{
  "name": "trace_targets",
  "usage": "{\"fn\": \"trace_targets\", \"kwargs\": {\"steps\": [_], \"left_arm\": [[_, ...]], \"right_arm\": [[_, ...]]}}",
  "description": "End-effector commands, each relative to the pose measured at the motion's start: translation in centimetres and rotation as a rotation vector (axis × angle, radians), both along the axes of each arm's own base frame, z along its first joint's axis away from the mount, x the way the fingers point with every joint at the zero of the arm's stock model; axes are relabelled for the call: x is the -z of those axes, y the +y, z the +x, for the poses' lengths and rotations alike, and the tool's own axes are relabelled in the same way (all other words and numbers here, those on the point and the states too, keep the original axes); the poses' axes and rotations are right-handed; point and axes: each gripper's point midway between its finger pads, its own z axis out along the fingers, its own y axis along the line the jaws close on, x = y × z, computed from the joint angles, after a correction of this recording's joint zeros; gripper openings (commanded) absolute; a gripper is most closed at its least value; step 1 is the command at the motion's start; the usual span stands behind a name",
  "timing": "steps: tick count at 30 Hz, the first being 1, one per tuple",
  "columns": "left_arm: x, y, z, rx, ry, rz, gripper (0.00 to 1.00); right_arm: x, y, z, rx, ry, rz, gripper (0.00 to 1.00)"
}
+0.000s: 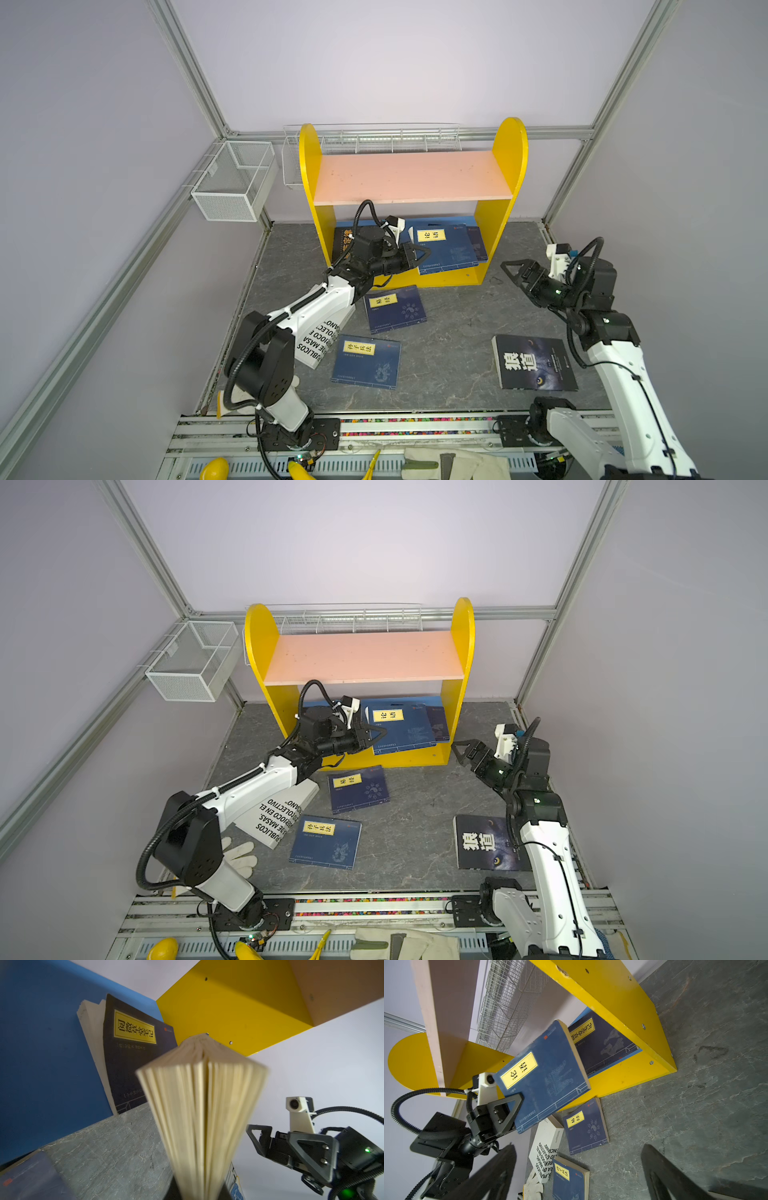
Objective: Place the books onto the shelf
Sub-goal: 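Lay the blue book onto the dark-blue book on the shelf with the left gripper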
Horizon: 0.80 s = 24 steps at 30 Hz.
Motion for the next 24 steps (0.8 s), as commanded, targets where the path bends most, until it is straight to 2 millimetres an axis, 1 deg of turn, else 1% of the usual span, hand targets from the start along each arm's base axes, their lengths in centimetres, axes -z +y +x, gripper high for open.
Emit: {"fn": "trace_targets", "kwargs": {"steps": [1,5,10,15,20,21,24], "left_arm": [[-3.4,-1.4,1.5,0.048,-0.106,-0.068,0.00],[-3.4,-2.5,3.3,0.063,-0.126,-0.071,0.00],[-2.9,-2.9,5.8,0.064,-0.092,-0.114,0.00],[-1.9,-4.2,7.1,0.105,-0.053,-0.121,0.00],[-1.1,-4.8,8.5,0.097,-0.046,-0.094,0.00],[-1.0,-4.9,8.7,0.098,-0.046,-0.089,0.00],[-0.3,-5.3,9.5,0.093,-0.034,-0.068,0.00]], "right_arm": [[-1.1,-0.2,0.4,-0.006,-0.038,-0.036,0.97],[-0.9,-0.4,0.8,0.002,-0.030,-0.041,0.97],[-0.5,-0.7,1.3,0.007,-0.013,-0.044,0.97],[-0.3,-1.0,1.7,0.013,-0.004,-0.052,0.97],[-0.1,-1.5,2.2,0.030,0.000,-0.073,0.98],[0.0,-1.6,2.3,0.033,0.002,-0.080,1.00],[0.4,-2.0,2.7,0.045,0.018,-0.112,0.97]]}}
